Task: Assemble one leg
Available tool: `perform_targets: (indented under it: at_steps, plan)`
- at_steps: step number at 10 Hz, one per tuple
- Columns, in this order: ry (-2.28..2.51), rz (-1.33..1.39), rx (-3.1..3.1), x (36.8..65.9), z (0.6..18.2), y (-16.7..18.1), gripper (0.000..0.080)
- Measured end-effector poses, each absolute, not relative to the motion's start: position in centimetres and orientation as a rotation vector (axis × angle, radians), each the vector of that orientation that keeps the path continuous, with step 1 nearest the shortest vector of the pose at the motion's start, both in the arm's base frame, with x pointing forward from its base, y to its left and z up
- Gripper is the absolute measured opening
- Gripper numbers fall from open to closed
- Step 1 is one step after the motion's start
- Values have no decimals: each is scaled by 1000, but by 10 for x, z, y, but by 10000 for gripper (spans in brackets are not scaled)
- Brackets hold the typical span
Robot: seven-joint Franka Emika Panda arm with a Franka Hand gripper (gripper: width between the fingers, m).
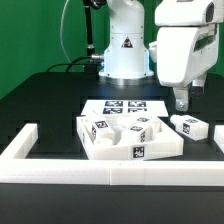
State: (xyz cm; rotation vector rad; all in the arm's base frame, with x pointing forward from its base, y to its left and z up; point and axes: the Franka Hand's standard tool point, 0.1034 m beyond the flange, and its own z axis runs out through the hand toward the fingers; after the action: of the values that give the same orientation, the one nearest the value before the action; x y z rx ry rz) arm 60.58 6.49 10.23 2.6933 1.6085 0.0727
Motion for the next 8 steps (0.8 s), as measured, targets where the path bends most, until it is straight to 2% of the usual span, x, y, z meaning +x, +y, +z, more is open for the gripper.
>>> perform_targets:
  at_steps: [6, 8]
  plan:
    - [1598, 72, 2699, 604, 102, 64, 649]
    - [1386, 112, 2806, 589, 100, 68, 649]
